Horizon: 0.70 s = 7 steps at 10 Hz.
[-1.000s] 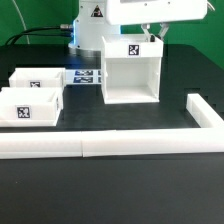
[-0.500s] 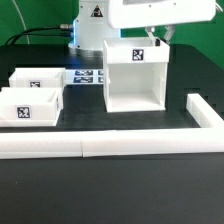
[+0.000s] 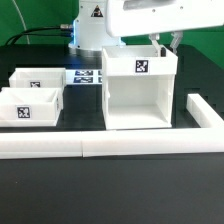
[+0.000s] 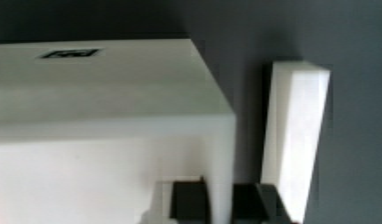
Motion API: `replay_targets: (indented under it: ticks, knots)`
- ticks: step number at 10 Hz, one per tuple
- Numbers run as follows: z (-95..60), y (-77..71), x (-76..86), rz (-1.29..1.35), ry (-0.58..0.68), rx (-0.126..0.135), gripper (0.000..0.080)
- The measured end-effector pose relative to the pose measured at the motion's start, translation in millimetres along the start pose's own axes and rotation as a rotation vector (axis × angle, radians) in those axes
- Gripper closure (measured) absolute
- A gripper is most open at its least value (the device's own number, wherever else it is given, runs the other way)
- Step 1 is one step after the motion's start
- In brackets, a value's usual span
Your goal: Assemble drawer
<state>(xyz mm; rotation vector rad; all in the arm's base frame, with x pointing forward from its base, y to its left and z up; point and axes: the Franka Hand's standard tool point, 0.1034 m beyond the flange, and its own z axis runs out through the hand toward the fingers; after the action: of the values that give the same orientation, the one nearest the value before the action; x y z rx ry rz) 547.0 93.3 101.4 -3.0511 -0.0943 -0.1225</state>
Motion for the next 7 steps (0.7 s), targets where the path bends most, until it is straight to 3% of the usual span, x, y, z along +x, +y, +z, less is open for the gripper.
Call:
replay_targets:
  ticks: [1,7]
  knots:
    - [0.1,0.8,10.3,-0.02,0.021,0.001,0.0761]
    - [-1.7,-0.5,10.8,0.048,0.025,0.003,0.0761]
